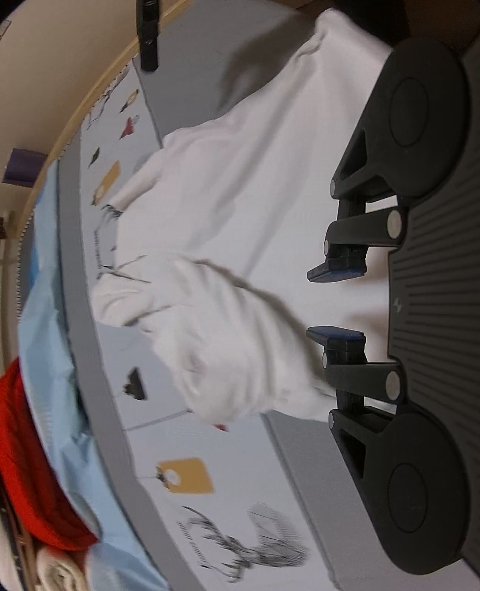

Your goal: Fold small clothes

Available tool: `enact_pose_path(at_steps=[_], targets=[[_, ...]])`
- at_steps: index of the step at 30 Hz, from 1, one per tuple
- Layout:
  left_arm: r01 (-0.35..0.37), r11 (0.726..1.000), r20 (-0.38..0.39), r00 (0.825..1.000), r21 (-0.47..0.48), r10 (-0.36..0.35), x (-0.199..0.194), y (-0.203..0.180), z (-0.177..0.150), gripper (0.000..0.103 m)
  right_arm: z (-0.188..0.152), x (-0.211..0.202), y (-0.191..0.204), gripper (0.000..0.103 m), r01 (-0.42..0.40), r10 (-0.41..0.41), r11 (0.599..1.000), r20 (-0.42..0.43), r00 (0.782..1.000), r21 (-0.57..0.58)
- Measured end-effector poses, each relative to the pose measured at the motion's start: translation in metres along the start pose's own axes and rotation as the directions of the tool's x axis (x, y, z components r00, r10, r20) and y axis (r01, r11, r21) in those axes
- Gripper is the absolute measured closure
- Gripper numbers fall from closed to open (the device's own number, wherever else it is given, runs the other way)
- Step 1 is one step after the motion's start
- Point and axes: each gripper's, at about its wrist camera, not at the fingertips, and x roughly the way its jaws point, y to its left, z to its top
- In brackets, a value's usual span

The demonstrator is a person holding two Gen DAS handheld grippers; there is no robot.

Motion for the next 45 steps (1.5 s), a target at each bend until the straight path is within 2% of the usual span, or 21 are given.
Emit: enact_pose_path(at_steps=[3,4,6,9,12,14,17,19,21,22,23,25,26,27,28,29,32,36,38,42,45], targets=[[-0.022,1.0,0.04,0.999,-0.002,0.022,0.024,-0.009,0.019,0.072,0.013,0.035,0.011,0.066,-0.021,0.023,0.993,-0.012,1.0,0.12],[-0.029,1.0,0.04,0.999,-0.003,0.029,0.032,-0.01,0.025,0.071,0.016,0.049,0.018,0.064,-0.03,0.037,0.988,-0.041,0.998,0.149],[-0.053,0.999,0.042,0.998,0.003,0.053,0.05,-0.016,0.037,0.061,0.014,0.08,0.037,0.063,-0.023,0.041,0.987,-0.113,0.993,0.159],[-0.082,0.996,0.048,0.996,0.045,0.08,0.074,-0.027,0.053,0.046,0.006,0.119,0.059,0.063,0.041,-0.023,0.996,-0.212,0.977,0.08],[-0.085,0.992,0.05,0.995,0.097,0.081,0.095,-0.037,0.061,0.045,0.001,0.147,0.056,0.063,0.125,-0.106,0.991,-0.3,0.948,0.043],[-0.125,0.982,0.043,0.992,0.14,0.12,0.11,-0.04,0.062,0.046,-0.002,0.163,0.048,0.062,0.185,-0.156,0.981,-0.347,0.925,0.053],[-0.183,0.965,0.041,0.983,0.19,0.178,0.117,-0.026,0.06,0.098,-0.005,0.178,0.037,0.062,0.23,-0.188,0.971,-0.381,0.905,0.069],[-0.216,0.971,0.093,0.974,0.104,0.207,0.095,0.008,0.065,0.098,-0.007,0.181,0.034,0.062,0.236,-0.191,0.969,-0.391,0.901,0.069],[-0.279,0.959,0.12,0.951,-0.05,0.283,0.065,0.06,0.067,0.098,-0.007,0.185,0.034,0.062,0.241,-0.198,0.969,-0.402,0.894,0.058],[-0.317,0.938,0.11,0.937,-0.14,0.333,0.051,0.092,0.063,0.098,-0.007,0.187,0.035,0.062,0.245,-0.202,0.968,-0.407,0.891,0.054],[-0.376,0.898,0.07,0.914,-0.228,0.4,0.041,0.125,0.055,0.098,-0.006,0.187,0.036,0.062,0.248,-0.207,0.968,-0.411,0.888,0.048],[-0.476,0.783,-0.074,0.868,-0.4,0.49,0.031,0.186,0.032,0.096,-0.005,0.187,0.036,0.063,0.255,-0.215,0.966,-0.417,0.883,0.043],[-0.482,0.722,-0.134,0.864,-0.497,0.485,0.025,0.214,0.019,0.095,-0.005,0.188,0.036,0.063,0.259,-0.217,0.965,-0.418,0.882,0.045],[-0.459,0.679,-0.148,0.872,-0.573,0.466,0.018,0.232,0.009,0.095,-0.005,0.187,0.036,0.064,0.265,-0.222,0.963,-0.418,0.881,0.047],[-0.438,0.665,-0.133,0.879,-0.605,0.457,0.012,0.24,0.006,0.095,-0.005,0.186,0.037,0.064,0.271,-0.229,0.961,-0.416,0.88,0.045],[-0.421,0.672,-0.102,0.882,-0.609,0.46,0.005,0.241,0.007,0.095,-0.004,0.186,0.039,0.064,0.279,-0.238,0.96,-0.413,0.879,0.04],[-0.369,0.75,0.014,0.893,-0.549,0.45,-0.003,0.224,0.023,0.083,-0.001,0.179,0.048,0.064,0.301,-0.269,0.953,-0.376,0.887,0.028],[-0.269,0.824,0.083,0.931,-0.499,0.354,0.014,0.201,0.04,0.079,0.011,0.164,0.057,0.063,0.278,-0.254,0.959,-0.265,0.93,0.057],[-0.236,0.86,0.112,0.942,-0.452,0.317,0.027,0.18,0.053,0.076,0.013,0.162,0.058,0.063,0.252,-0.227,0.965,-0.244,0.943,0.075],[-0.191,0.925,0.164,0.953,-0.329,0.255,0.067,0.148,0.087,0.057,0.006,0.175,0.05,0.063,0.244,-0.201,0.964,-0.308,0.93,0.106],[-0.185,0.951,0.182,0.955,-0.246,0.233,0.098,0.124,0.109,0.055,-0.002,0.182,0.052,0.063,0.264,-0.207,0.958,-0.365,0.908,0.114]])
